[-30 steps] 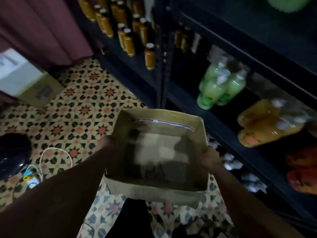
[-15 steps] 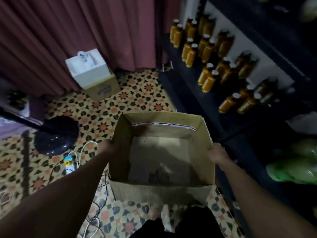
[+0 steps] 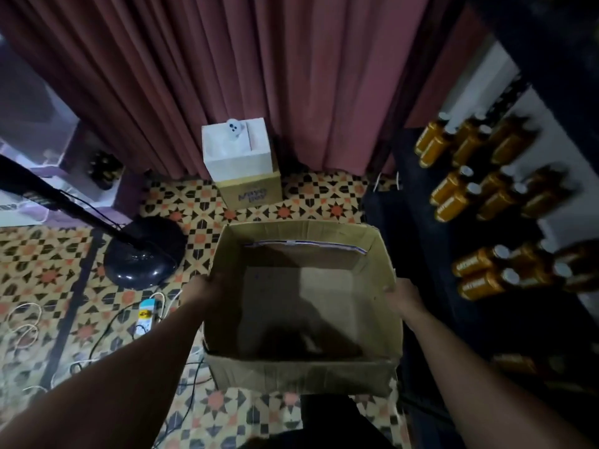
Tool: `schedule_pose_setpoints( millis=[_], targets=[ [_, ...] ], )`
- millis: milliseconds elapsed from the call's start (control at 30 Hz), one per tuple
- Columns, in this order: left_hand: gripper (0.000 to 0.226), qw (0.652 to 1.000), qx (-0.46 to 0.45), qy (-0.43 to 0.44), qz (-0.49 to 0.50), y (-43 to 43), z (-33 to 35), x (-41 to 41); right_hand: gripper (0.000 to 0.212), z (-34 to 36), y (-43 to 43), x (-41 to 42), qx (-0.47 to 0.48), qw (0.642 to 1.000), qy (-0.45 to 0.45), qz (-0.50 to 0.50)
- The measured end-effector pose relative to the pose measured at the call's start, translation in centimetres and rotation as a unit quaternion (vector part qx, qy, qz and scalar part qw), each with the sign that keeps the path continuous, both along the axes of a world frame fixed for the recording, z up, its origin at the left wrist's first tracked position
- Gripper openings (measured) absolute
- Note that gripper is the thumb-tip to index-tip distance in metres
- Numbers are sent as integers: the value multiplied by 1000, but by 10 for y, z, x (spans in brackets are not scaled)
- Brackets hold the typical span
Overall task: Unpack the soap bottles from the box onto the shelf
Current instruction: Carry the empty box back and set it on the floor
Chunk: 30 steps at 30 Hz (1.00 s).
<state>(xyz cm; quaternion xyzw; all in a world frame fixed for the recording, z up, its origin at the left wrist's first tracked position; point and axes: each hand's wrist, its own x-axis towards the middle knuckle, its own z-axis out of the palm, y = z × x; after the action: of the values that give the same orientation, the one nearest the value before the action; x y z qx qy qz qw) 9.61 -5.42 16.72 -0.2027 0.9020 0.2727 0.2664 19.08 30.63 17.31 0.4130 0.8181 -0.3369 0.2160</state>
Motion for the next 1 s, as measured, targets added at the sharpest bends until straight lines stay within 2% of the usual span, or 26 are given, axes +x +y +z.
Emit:
schedule_pose_setpoints(
  millis=[300, 467, 567, 767, 900, 1000],
  targets=[
    [40, 999, -19, 11, 44, 37, 17, -127, 28, 15, 42, -152, 21, 999, 9, 49],
    [39, 999, 3, -1, 45, 41, 5, -184, 27, 2, 50, -213, 17, 998, -3, 62],
    [42, 999, -10, -20, 34, 41, -15, -219, 25, -16, 51, -250, 20, 998, -11, 56],
    [34, 999, -8, -38, 1, 42, -71, -278, 26, -65, 49, -298, 30, 997, -49, 47],
    [23, 998, -17, -44, -36, 43, -131, -310, 25, -126, 49, -328, 46, 996, -70, 42],
    [26, 996, -29, -44, -66, 44, -179, -328, 25, -184, 50, -349, 43, 995, -80, 39]
  ],
)
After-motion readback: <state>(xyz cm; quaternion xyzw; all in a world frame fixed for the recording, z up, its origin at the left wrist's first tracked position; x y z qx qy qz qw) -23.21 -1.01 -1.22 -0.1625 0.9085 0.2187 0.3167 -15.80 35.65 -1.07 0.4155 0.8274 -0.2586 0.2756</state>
